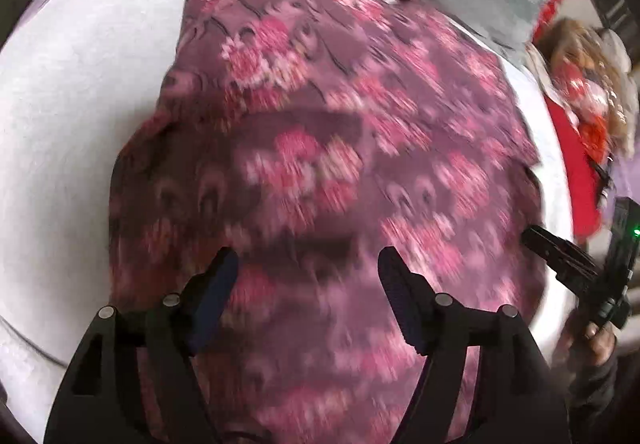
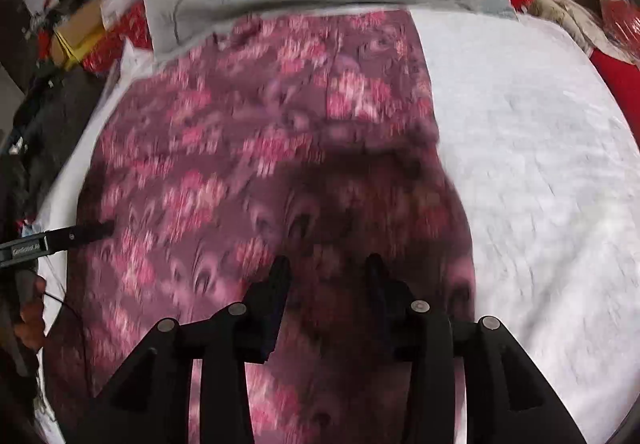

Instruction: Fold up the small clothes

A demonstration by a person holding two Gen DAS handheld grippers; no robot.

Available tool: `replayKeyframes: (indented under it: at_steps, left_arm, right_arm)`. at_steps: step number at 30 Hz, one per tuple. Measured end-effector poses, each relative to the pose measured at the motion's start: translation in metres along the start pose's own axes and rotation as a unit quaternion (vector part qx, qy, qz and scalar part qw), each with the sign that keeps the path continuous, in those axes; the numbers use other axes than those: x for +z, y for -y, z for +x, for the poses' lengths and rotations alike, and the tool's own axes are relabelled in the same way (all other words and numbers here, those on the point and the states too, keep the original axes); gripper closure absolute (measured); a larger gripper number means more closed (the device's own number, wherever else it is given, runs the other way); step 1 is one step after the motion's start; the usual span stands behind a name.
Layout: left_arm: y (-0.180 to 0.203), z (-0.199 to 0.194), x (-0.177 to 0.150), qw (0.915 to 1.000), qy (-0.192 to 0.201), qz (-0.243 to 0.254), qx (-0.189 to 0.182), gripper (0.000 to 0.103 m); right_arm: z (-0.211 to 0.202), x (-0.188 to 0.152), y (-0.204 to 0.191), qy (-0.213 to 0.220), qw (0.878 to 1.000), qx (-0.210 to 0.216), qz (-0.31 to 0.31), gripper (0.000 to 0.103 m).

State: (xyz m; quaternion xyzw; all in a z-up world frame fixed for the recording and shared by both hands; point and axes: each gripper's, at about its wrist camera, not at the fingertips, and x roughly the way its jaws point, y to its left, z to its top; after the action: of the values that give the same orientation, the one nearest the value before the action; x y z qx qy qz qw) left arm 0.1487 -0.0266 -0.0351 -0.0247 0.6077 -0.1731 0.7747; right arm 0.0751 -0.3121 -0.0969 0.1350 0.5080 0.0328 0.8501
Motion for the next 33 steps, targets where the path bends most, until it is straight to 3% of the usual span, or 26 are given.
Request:
replayKeyframes:
  at_steps: [3, 5, 7, 11, 15, 20, 24, 26, 27, 28, 29, 30, 31, 33]
  left_arm:
    - [-0.026, -0.035, -0.022, 0.9993, -0.002, -0.013, -0.035, 0.031]
    - [-0.048, -0.049, -0.040, 0.9987, -0.007, -0.026, -0.044, 0.031]
    - [-0.068, -0.056, -0.062, 0.9972, -0.027, -0.046, -0.052, 0.030]
    - [-0.105, -0.055, -0.112, 0.9917, -0.065, -0.084, -0.073, 0.030]
    - [-0.116, -0.047, -0.146, 0.9827, -0.096, -0.122, -0.100, 0.030]
    - [-0.107, -0.053, -0.161, 0.9762, -0.102, -0.138, -0.133, 0.030]
    - [-0.096, -0.059, -0.170, 0.9805, -0.101, -0.117, -0.122, 0.031]
    - [-0.090, -0.061, -0.173, 0.9845, -0.099, -0.101, -0.104, 0.039]
    - [-0.088, -0.061, -0.174, 0.9869, -0.097, -0.092, -0.091, 0.057]
    - [-0.085, -0.063, -0.175, 0.9899, -0.095, -0.079, -0.069, 0.077]
    - [-0.081, -0.064, -0.176, 0.9918, -0.094, -0.067, -0.054, 0.087]
    - [-0.082, -0.065, -0.177, 0.9915, -0.096, -0.066, -0.058, 0.101]
    - [-0.082, -0.065, -0.178, 0.9900, -0.099, -0.071, -0.072, 0.101]
    - [-0.081, -0.070, -0.178, 0.9890, -0.088, -0.074, -0.093, 0.101]
  right_arm:
    - [-0.031, -0.028, 0.004, 0.007, 1.000, 0.022, -0.010, 0.060]
    - [-0.051, -0.059, 0.015, 0.007, 1.000, 0.026, -0.013, 0.047]
    - [-0.061, -0.087, 0.031, -0.001, 1.000, 0.027, 0.000, 0.045]
    - [-0.068, -0.138, 0.070, -0.028, 0.996, 0.052, 0.068, 0.044]
    - [-0.059, -0.186, 0.098, -0.044, 0.982, 0.116, 0.143, 0.043]
    - [-0.033, -0.206, 0.110, -0.053, 0.959, 0.192, 0.201, 0.043]
    - [-0.029, -0.207, 0.101, -0.053, 0.949, 0.246, 0.190, 0.043]
    - [-0.031, -0.206, 0.092, -0.050, 0.952, 0.251, 0.169, 0.045]
    - [-0.036, -0.205, 0.086, -0.047, 0.956, 0.249, 0.150, 0.048]
    - [-0.039, -0.204, 0.083, -0.045, 0.959, 0.245, 0.138, 0.060]
    - [-0.043, -0.203, 0.080, -0.042, 0.961, 0.242, 0.127, 0.075]
    - [-0.049, -0.202, 0.076, -0.034, 0.967, 0.228, 0.108, 0.078]
    - [-0.052, -0.200, 0.072, -0.031, 0.970, 0.222, 0.098, 0.092]
    - [-0.063, -0.196, 0.067, -0.015, 0.970, 0.225, 0.087, 0.096]
